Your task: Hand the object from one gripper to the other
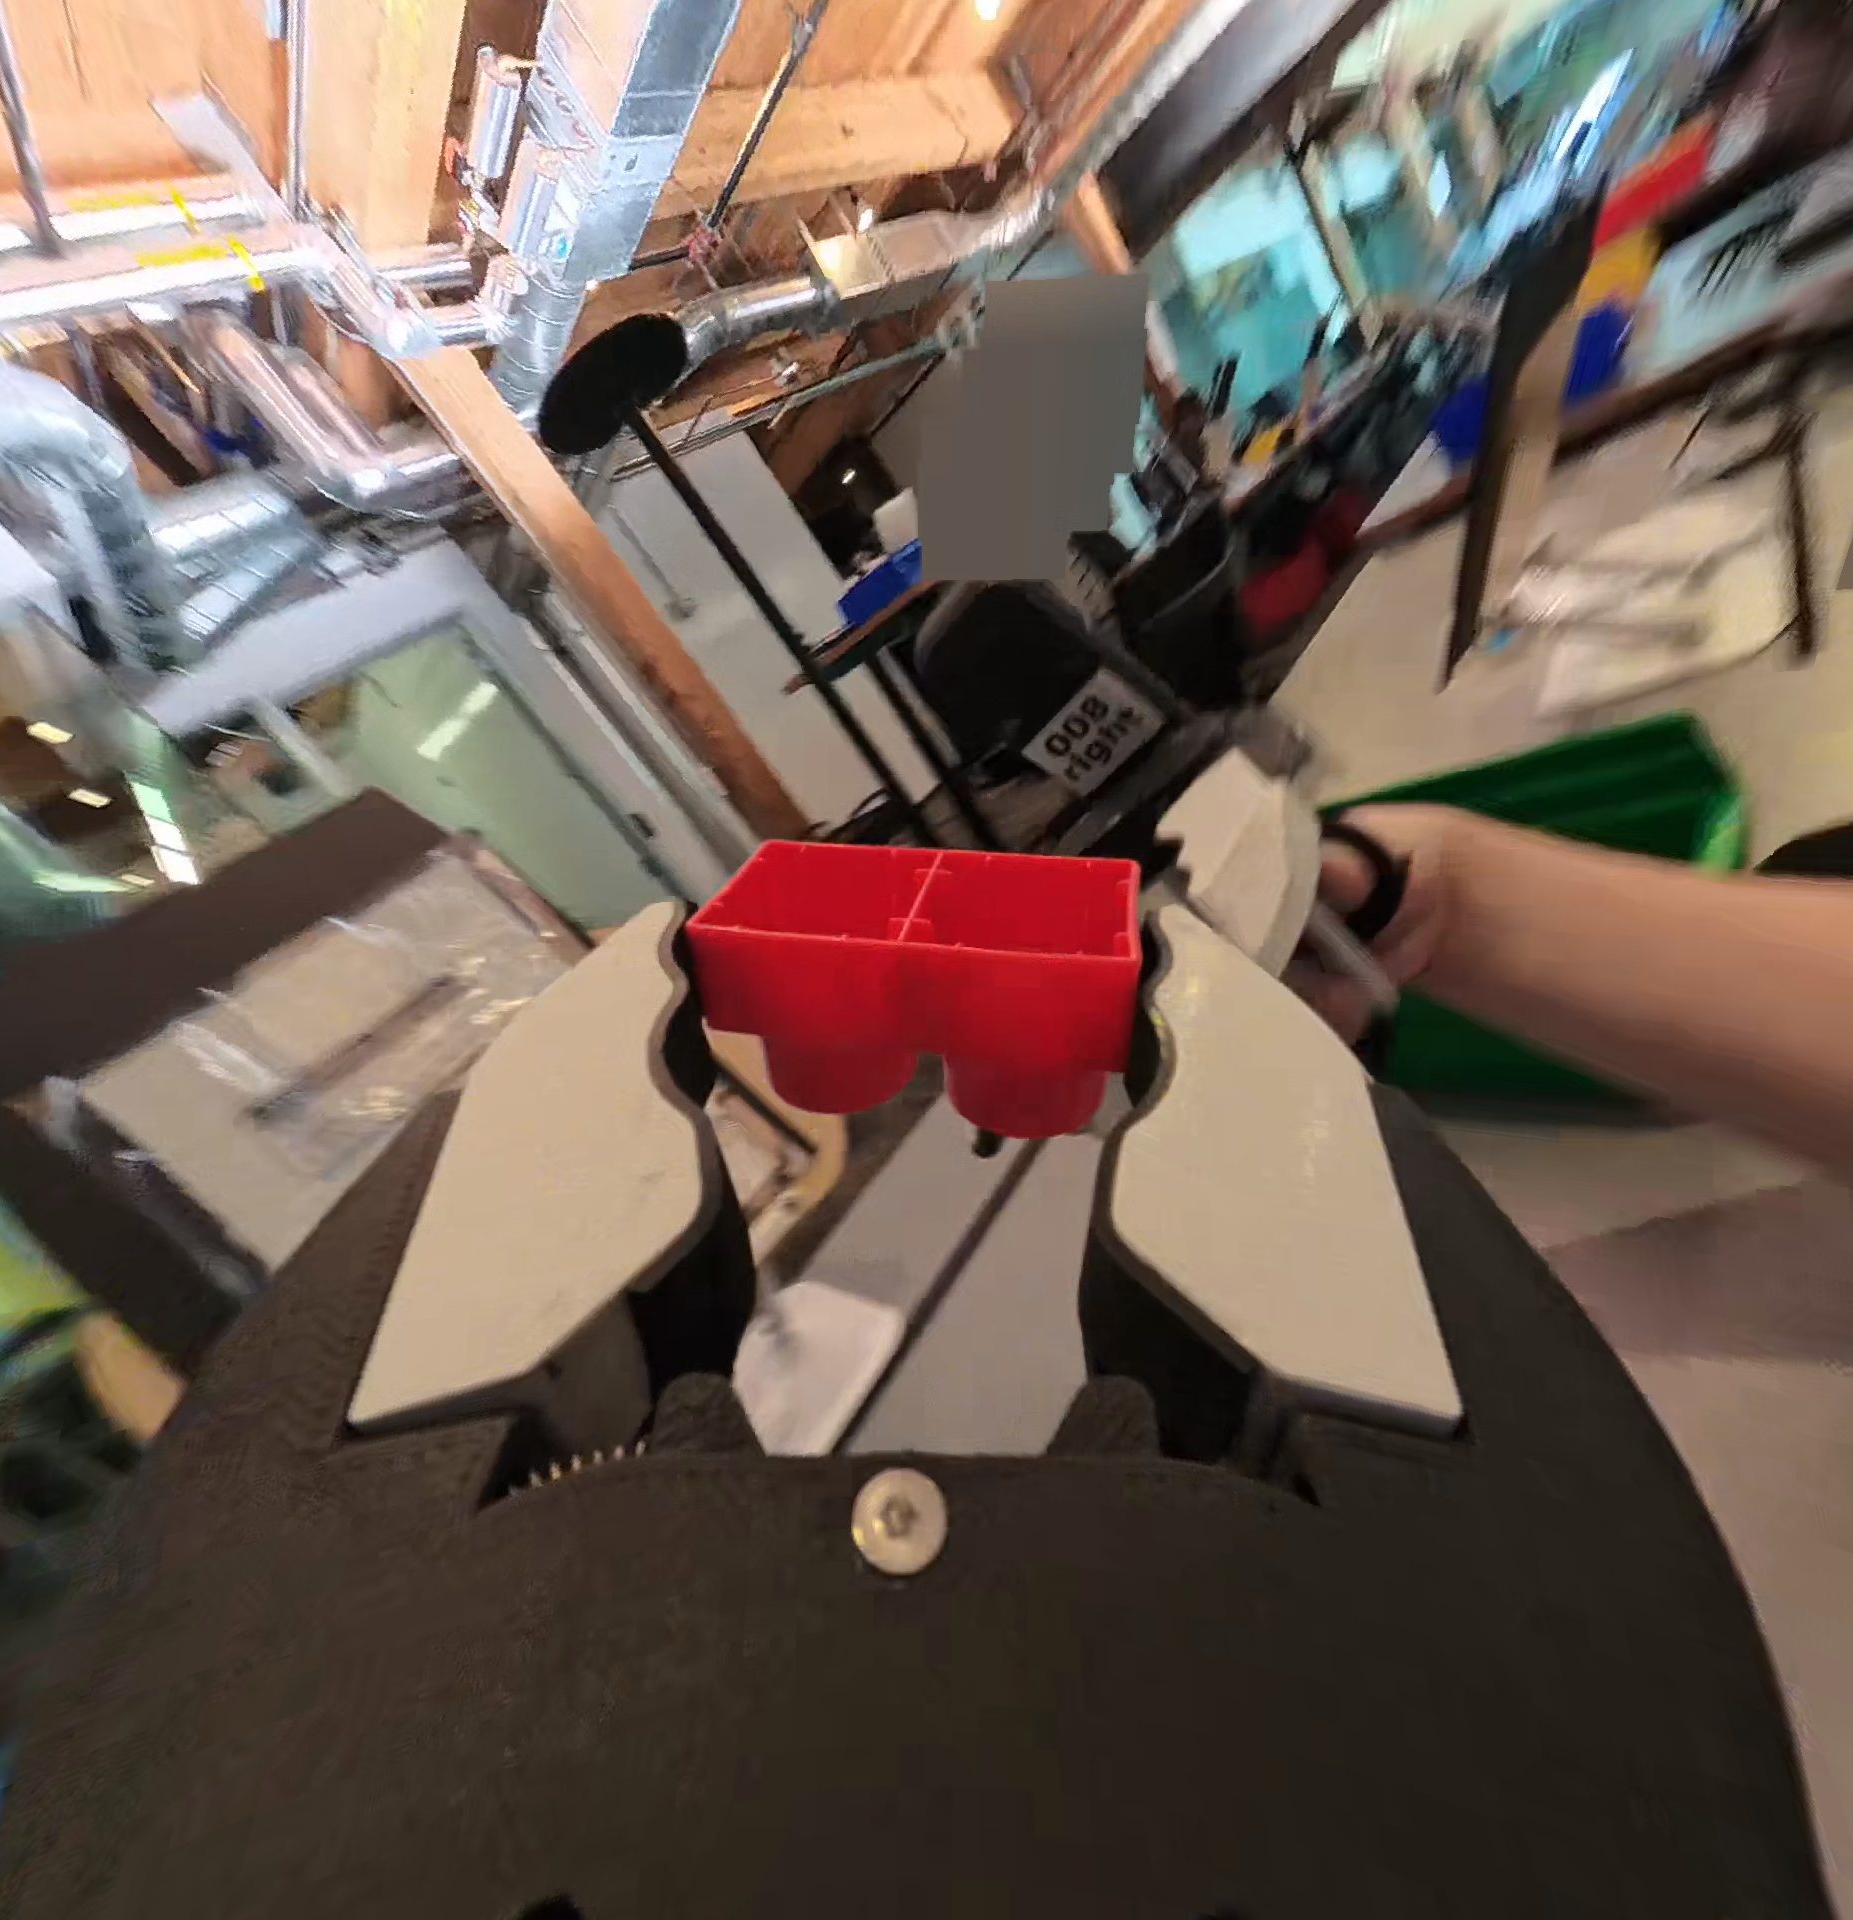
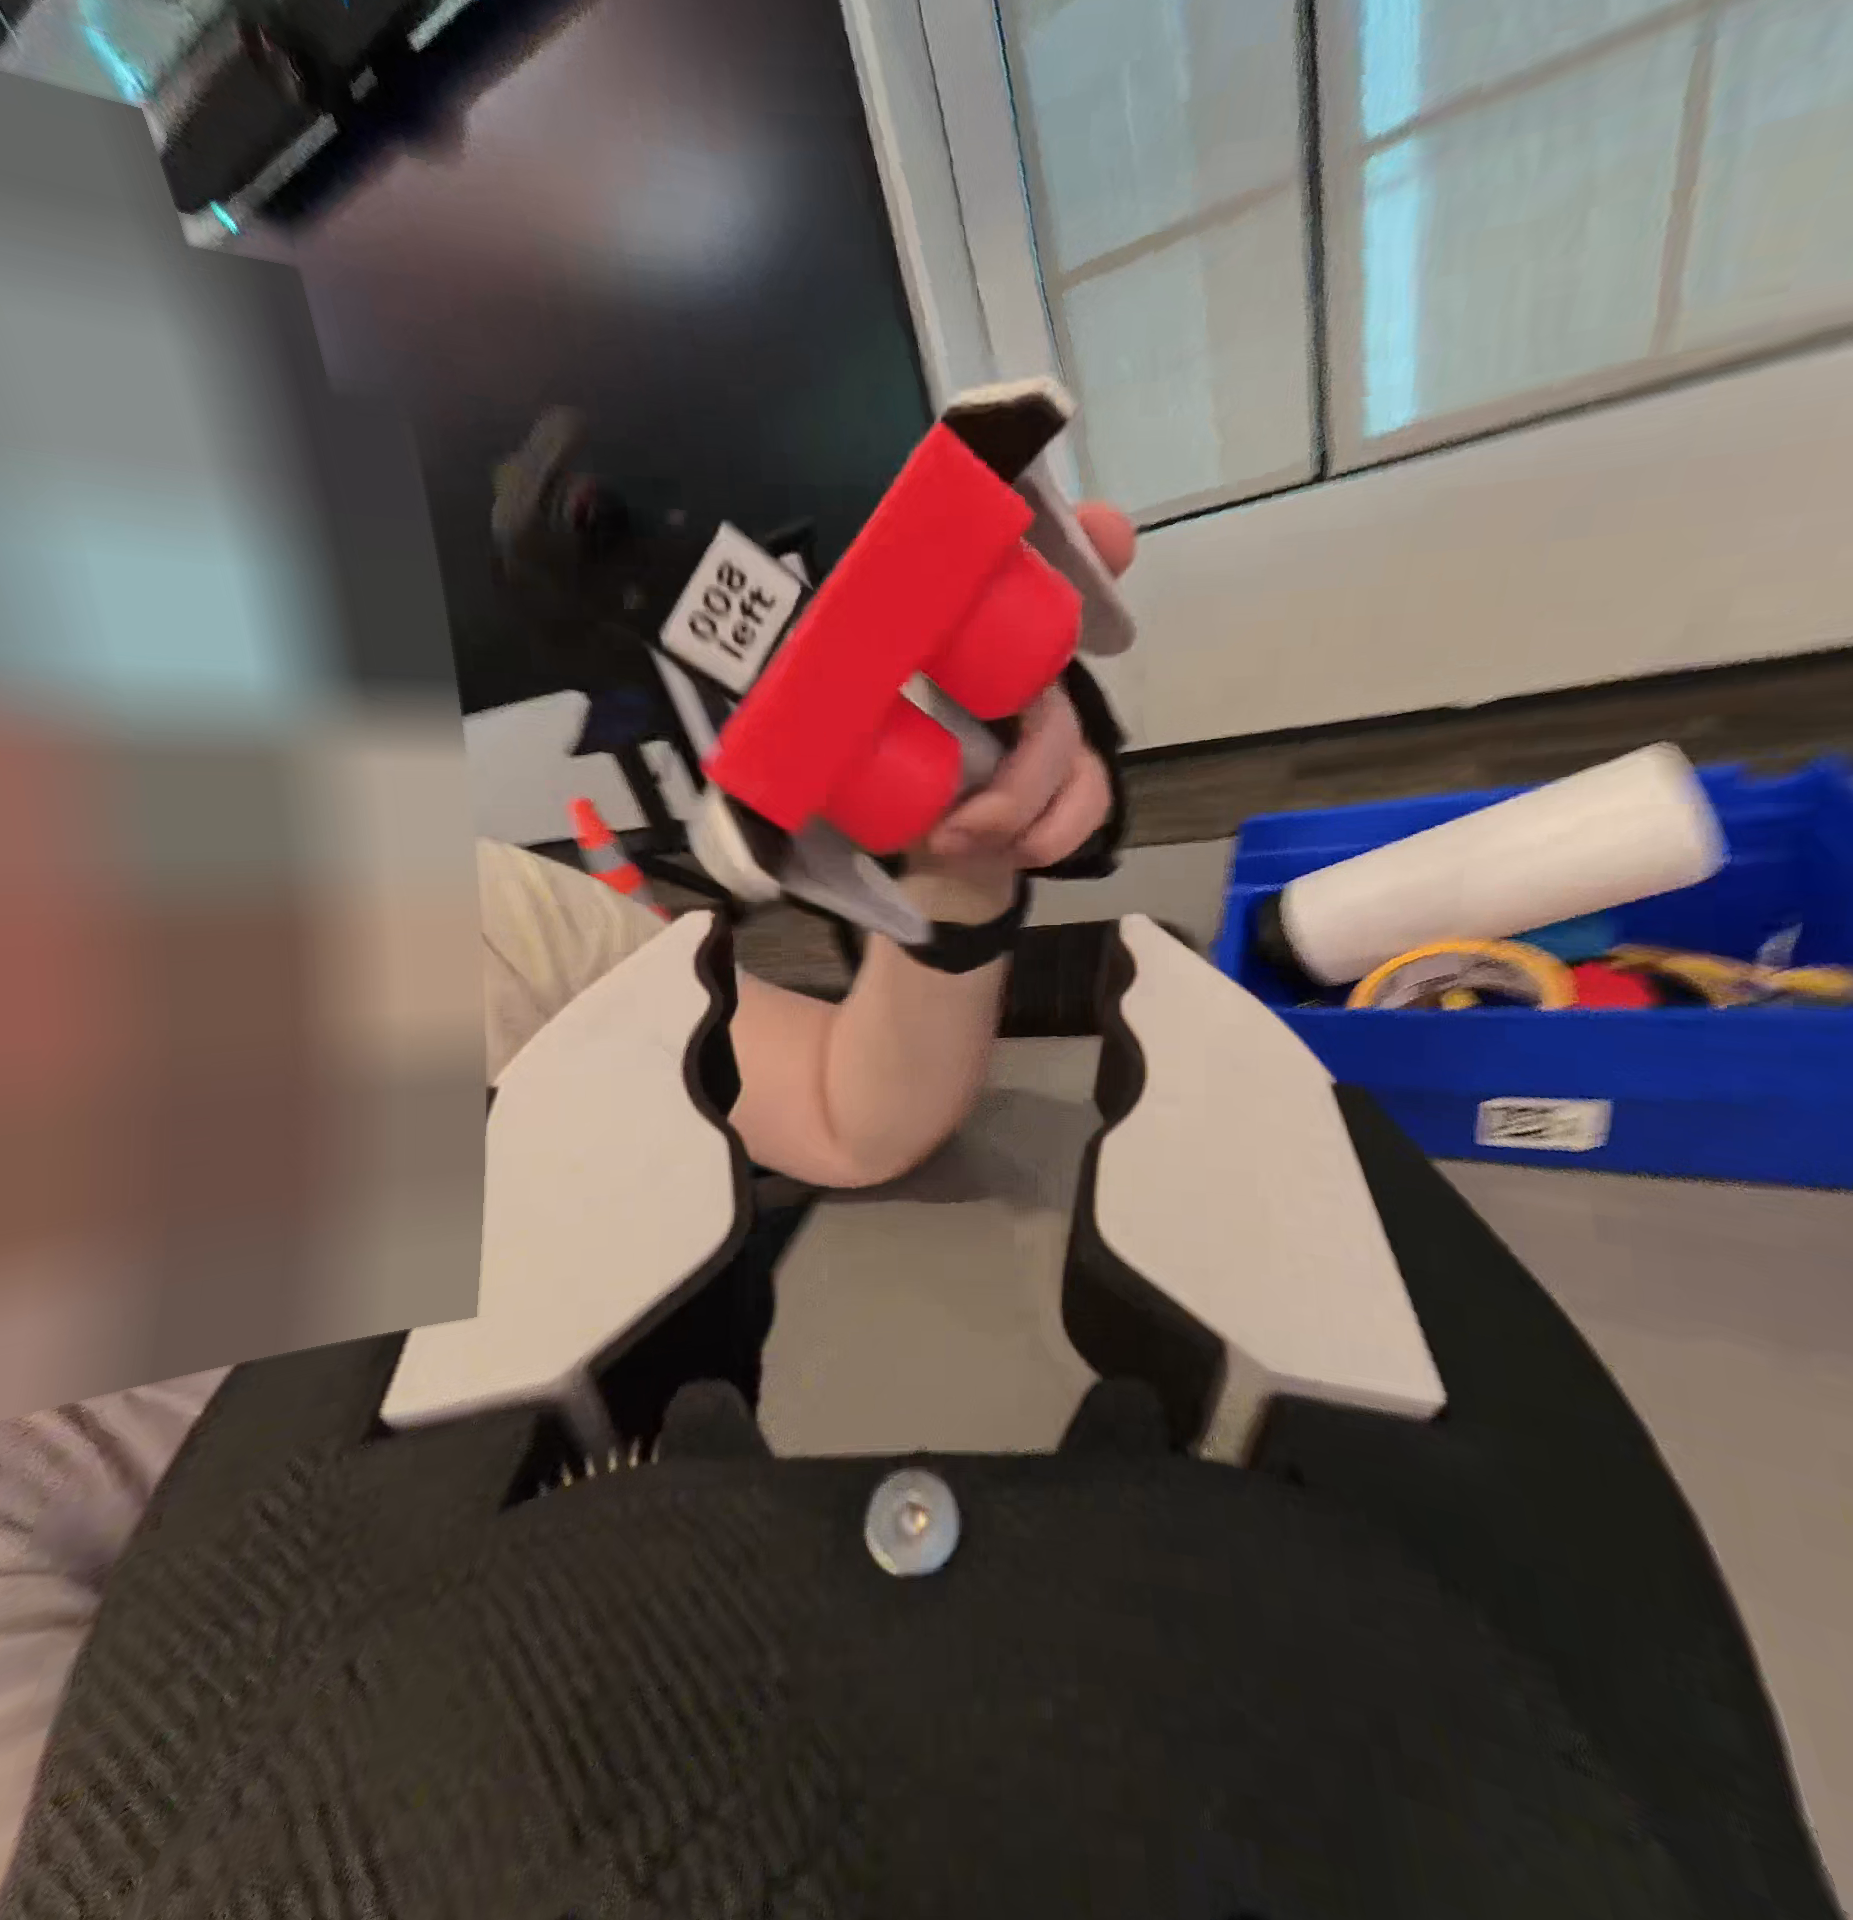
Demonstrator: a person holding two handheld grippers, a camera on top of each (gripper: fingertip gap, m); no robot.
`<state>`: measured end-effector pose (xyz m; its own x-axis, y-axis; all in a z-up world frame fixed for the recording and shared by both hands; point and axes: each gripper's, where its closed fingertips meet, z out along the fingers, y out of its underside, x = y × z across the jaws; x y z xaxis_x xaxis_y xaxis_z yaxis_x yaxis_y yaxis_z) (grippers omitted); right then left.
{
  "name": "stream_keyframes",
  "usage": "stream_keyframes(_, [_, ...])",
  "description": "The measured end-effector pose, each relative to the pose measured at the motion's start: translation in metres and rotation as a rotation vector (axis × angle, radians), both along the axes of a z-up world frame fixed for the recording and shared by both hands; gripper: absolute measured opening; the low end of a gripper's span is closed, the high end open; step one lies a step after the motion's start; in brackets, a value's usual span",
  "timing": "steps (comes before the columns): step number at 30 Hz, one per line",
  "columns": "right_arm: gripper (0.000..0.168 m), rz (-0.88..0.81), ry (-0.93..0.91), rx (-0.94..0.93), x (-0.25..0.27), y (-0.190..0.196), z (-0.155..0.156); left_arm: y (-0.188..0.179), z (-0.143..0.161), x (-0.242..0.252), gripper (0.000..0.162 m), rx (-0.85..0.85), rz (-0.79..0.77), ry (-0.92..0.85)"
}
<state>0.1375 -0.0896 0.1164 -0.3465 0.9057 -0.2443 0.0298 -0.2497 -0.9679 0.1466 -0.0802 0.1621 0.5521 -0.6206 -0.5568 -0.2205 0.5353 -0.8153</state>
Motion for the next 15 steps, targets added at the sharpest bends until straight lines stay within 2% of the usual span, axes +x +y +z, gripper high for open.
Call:
stream_keyframes(1, [0.068, -0.056, 0.029, 0.084, 0.001, 0.005, 0.002, -0.006, 0.007, -0.002, 0.078, -0.079, -0.07, -0.07])
stream_keyframes(6, [0.063, -0.401, 0.219, 0.502, -0.003, 0.022, 0.023, -0.038, 0.027, -0.01, 0.078, -0.546, -0.521, -0.333])
stream_keyframes(8, [0.061, -0.528, 0.248, 0.661, -0.007, 0.021, 0.029, -0.035, 0.028, -0.014, 0.079, -0.665, -0.587, -0.389])
stream_keyframes(11, [0.06, -0.819, 0.336, 0.987, -0.002, 0.018, 0.047, -0.024, 0.031, -0.021, 0.078, -0.796, -0.641, -0.505])
stream_keyframes(12, [0.052, -0.896, 0.369, 1.094, -0.001, 0.012, 0.052, -0.02, 0.033, -0.023, 0.078, -0.83, -0.663, -0.549])
stream_keyframes(15, [0.042, -1.022, 0.413, 1.313, -0.008, -0.007, 0.055, -0.013, 0.035, -0.026, 0.078, -0.917, -0.715, -0.646])
